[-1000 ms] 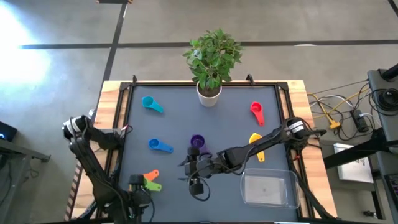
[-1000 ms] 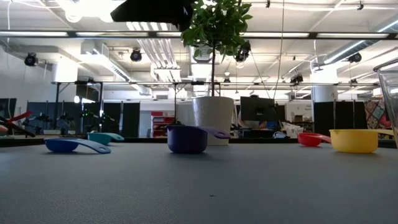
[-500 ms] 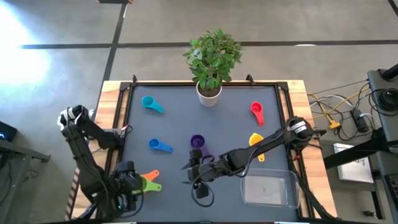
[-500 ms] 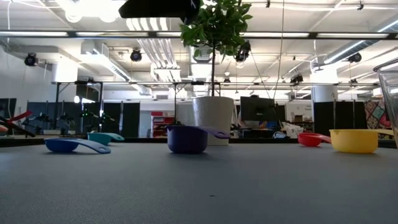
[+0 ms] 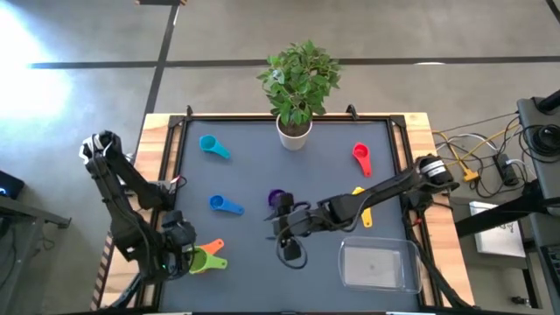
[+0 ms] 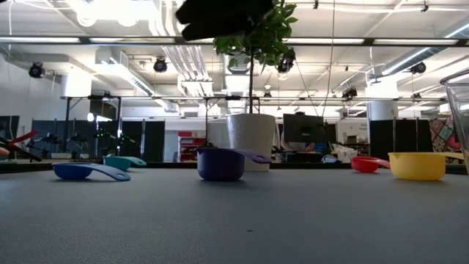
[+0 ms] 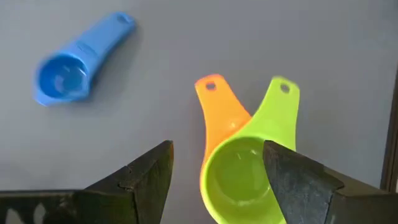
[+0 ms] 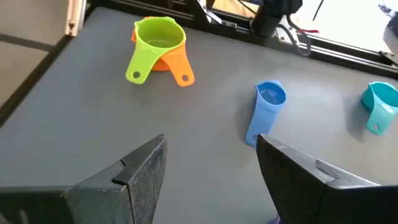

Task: Nest measuring cups in basket
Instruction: Adjust the nested measuring cups

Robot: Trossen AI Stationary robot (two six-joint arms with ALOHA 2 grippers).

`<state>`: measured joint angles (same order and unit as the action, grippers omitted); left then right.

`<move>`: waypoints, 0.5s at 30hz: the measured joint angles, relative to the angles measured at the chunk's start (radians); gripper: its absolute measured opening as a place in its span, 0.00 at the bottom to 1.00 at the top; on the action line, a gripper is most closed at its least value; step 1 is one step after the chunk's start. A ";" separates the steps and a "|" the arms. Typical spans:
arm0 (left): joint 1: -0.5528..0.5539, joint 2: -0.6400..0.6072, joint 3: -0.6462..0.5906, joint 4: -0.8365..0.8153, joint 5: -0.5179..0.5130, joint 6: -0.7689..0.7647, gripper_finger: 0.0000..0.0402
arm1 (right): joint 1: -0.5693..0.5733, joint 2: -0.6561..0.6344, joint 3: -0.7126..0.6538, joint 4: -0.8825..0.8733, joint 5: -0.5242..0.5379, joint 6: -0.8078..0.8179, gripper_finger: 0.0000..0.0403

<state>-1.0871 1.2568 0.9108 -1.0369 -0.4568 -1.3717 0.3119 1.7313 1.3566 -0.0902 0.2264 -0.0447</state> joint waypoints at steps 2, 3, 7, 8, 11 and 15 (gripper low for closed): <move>0.009 0.000 -0.035 0.036 0.033 -0.004 0.58 | -0.007 -0.043 -0.045 0.008 0.001 0.008 0.59; 0.013 0.001 -0.050 0.056 0.043 -0.007 0.58 | -0.010 -0.068 -0.069 0.010 0.002 0.009 0.59; 0.017 0.014 -0.096 0.108 0.049 -0.007 0.58 | -0.024 -0.161 -0.155 0.066 0.005 0.023 0.59; 0.017 0.020 -0.105 0.117 0.050 -0.007 0.58 | -0.027 -0.181 -0.175 0.087 0.002 0.023 0.59; 0.018 0.038 -0.133 0.147 0.050 -0.006 0.58 | -0.043 -0.240 -0.234 0.135 0.001 0.023 0.59; 0.023 0.054 -0.162 0.189 0.064 -0.003 0.58 | -0.068 -0.307 -0.295 0.193 0.004 0.022 0.59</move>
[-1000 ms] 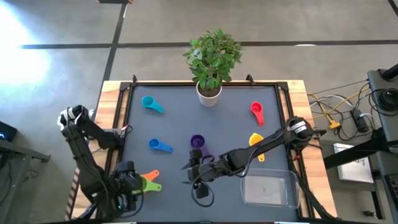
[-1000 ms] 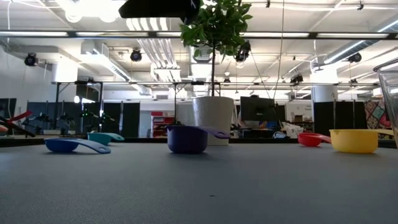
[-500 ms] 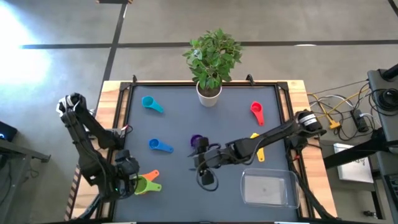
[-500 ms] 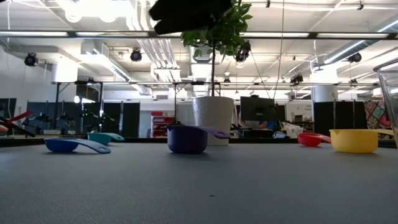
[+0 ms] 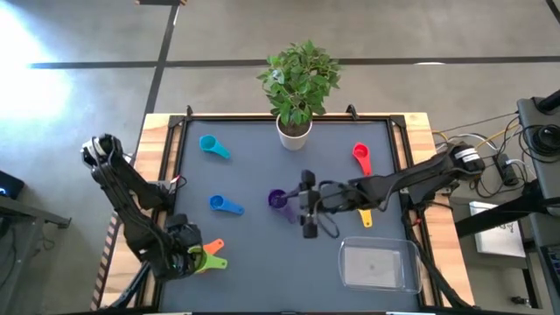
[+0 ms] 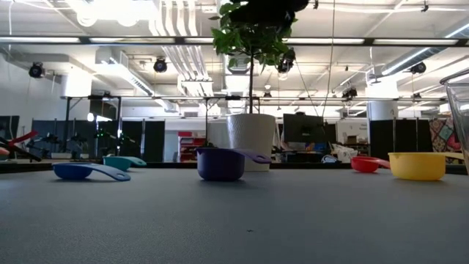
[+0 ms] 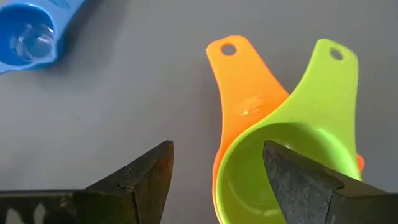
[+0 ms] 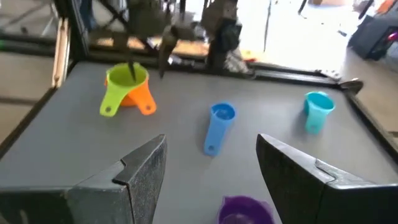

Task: Nest measuring cups in basket
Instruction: Adjust the nested measuring cups

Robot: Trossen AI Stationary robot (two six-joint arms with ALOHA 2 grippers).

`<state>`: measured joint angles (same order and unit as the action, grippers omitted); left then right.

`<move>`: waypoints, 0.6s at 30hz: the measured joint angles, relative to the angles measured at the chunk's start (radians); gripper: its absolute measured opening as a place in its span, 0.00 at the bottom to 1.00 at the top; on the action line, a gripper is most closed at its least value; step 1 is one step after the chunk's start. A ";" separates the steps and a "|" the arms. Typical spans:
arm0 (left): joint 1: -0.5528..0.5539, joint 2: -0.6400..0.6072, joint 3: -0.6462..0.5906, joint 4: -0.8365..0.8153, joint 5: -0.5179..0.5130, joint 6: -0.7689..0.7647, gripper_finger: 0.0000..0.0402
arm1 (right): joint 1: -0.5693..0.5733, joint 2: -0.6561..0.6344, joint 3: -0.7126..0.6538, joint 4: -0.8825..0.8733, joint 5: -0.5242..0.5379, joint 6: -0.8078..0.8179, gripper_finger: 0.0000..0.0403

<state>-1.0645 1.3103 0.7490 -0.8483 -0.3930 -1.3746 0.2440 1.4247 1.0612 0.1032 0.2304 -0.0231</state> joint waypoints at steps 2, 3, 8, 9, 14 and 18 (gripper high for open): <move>0.004 0.004 -0.008 0.012 0.019 0.000 0.58 | -0.012 -0.023 -0.025 0.015 -0.002 0.000 0.59; 0.005 0.006 -0.012 0.020 0.020 0.001 0.58 | -0.018 -0.031 -0.037 0.022 -0.002 -0.001 0.59; 0.010 0.006 -0.053 0.077 0.020 0.001 0.57 | -0.035 -0.052 -0.077 0.075 0.001 -0.002 0.59; 0.013 0.006 -0.068 0.095 0.020 0.001 0.56 | -0.036 -0.052 -0.082 0.079 0.000 -0.003 0.59; 0.019 0.006 -0.110 0.160 0.019 0.004 0.39 | -0.035 -0.048 -0.094 0.089 -0.002 -0.008 0.59; 0.020 0.003 -0.114 0.160 0.014 0.014 0.17 | -0.036 -0.050 -0.103 0.090 -0.002 -0.014 0.59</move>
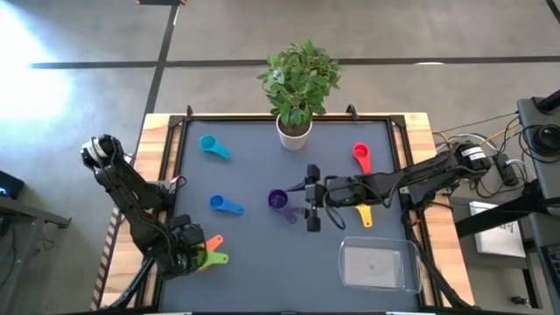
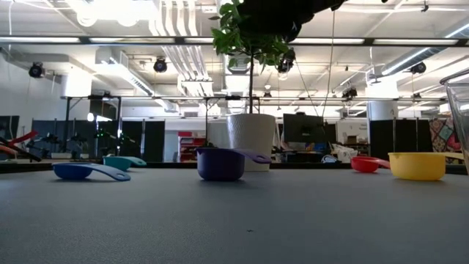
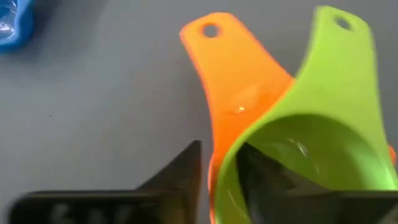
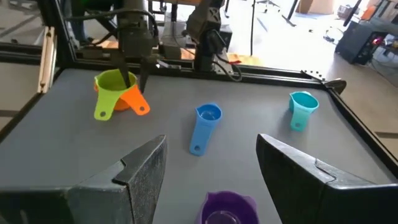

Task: Nest measuring cups in basket
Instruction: Adjust the nested measuring cups

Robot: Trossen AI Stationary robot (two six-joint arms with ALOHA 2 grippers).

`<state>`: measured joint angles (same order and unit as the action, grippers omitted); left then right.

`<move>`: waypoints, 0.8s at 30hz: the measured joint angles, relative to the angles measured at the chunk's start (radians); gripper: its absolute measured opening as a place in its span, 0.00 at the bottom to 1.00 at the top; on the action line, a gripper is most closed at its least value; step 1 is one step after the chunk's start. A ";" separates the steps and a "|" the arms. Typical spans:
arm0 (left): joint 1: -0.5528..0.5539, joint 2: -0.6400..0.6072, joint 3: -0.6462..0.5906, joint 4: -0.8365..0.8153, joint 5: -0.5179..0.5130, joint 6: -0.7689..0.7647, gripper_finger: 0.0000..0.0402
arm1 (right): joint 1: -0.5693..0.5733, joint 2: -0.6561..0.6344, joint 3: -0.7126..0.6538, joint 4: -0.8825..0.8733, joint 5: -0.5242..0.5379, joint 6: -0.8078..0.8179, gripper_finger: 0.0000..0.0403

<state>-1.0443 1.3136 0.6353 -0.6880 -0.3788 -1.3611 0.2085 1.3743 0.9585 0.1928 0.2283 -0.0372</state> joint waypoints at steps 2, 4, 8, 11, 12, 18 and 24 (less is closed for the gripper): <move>0.004 0.000 0.002 -0.002 -0.009 0.019 0.06 | 0.000 0.000 0.000 0.000 0.000 -0.002 0.59; 0.012 0.000 0.012 0.000 -0.050 0.039 0.03 | 0.000 -0.001 -0.001 0.001 0.000 -0.003 0.59; 0.042 0.000 0.043 -0.005 -0.168 0.140 0.02 | 0.000 -0.001 -0.002 0.004 0.000 -0.008 0.59; 0.083 0.000 0.067 -0.006 -0.186 0.203 0.02 | 0.000 -0.001 -0.002 0.006 0.000 -0.008 0.59; 0.095 0.000 0.074 -0.005 -0.185 0.213 0.02 | 0.000 -0.001 -0.002 0.006 0.000 -0.010 0.59; 0.131 0.000 0.095 0.013 -0.185 0.278 0.02 | 0.000 -0.001 -0.002 -0.007 0.007 -0.016 0.59; 0.154 0.000 0.075 0.034 -0.172 0.280 0.01 | -0.009 -0.001 -0.008 -0.008 0.008 -0.020 0.59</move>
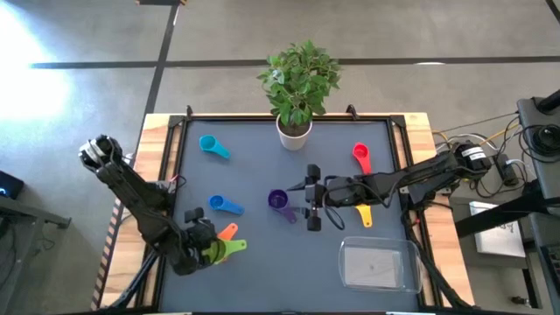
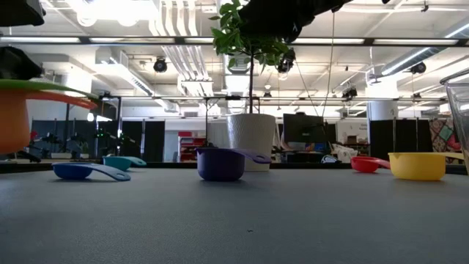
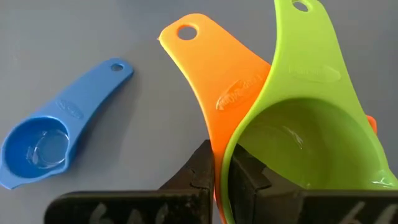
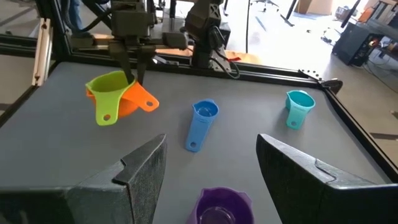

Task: Nest measuring cups in basket
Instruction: Adjust the nested measuring cups

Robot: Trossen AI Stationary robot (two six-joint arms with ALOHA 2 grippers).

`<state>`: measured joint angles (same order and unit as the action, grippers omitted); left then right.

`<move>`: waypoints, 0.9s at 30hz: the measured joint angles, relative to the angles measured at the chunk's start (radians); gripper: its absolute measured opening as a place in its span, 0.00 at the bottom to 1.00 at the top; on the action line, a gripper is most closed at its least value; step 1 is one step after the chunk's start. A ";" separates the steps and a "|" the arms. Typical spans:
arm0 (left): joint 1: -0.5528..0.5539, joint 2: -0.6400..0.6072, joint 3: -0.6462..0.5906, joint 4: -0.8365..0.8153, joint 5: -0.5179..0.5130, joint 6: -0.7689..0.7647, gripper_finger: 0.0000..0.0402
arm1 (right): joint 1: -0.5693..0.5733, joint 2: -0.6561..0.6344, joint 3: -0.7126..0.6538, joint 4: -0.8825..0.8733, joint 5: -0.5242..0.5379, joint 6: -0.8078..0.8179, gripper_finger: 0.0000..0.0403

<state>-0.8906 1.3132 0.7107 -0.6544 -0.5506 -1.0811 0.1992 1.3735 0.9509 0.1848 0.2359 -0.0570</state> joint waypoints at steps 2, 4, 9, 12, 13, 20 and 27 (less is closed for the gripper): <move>0.008 0.000 -0.007 0.009 0.012 0.000 0.01 | -0.007 0.000 -0.004 0.000 0.000 0.000 0.59; 0.016 0.000 -0.014 0.010 0.045 0.000 0.01 | -0.015 0.000 -0.005 0.000 0.001 0.004 0.59; 0.026 0.000 -0.017 0.016 0.100 0.001 0.01 | -0.023 0.000 -0.007 0.000 0.001 0.004 0.59; 0.028 0.000 -0.017 0.029 0.128 0.000 0.01 | -0.027 0.000 -0.007 0.000 0.000 0.007 0.59; 0.029 0.000 -0.017 0.030 0.132 0.000 0.01 | -0.029 0.000 -0.007 0.000 -0.002 0.014 0.59; 0.032 0.001 -0.018 0.034 0.139 0.000 0.01 | -0.051 0.000 -0.023 0.050 -0.086 0.021 0.59; 0.032 0.001 -0.018 0.051 0.153 -0.030 0.02 | -0.116 0.000 -0.071 0.087 -0.137 0.057 0.59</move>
<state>-0.8585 1.3140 0.6927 -0.6034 -0.3973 -1.1110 0.0830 1.3735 0.8802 0.2718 0.0990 -0.0002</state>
